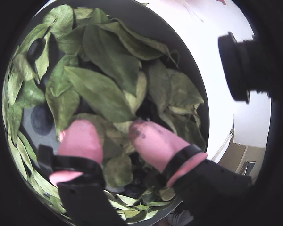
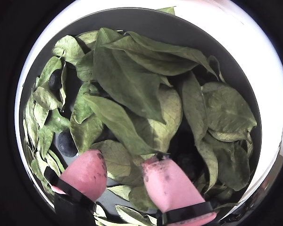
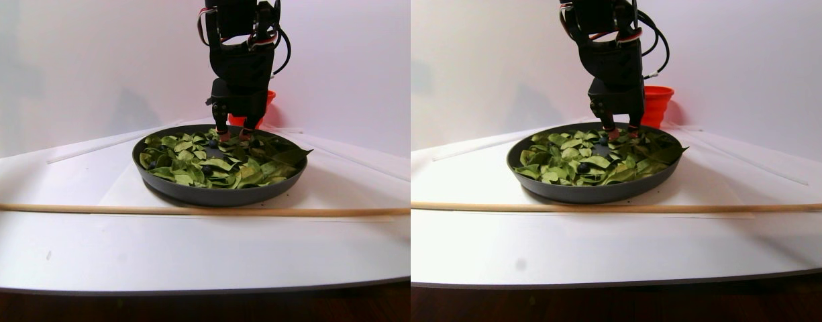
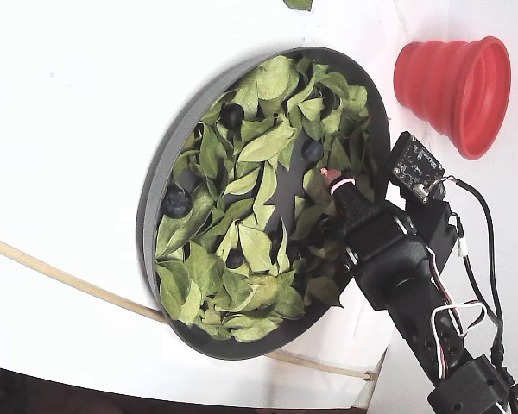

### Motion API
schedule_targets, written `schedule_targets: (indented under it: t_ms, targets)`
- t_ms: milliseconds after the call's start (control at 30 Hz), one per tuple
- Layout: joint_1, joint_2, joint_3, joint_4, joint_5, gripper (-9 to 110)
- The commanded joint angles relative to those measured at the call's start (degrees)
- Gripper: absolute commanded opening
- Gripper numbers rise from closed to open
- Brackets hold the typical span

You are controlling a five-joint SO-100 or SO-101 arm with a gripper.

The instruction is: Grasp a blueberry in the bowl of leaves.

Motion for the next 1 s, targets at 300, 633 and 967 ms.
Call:
schedule_targets:
  t_ms: [300, 633, 967]
  targets:
    - [0.1, 3.6, -1.8, -0.4, 0.7, 14]
    - [0.1, 3.9, -1.9, -0.4, 0.7, 14]
    - [-0.2, 6.3, -1.4, 0.5, 0.7, 14]
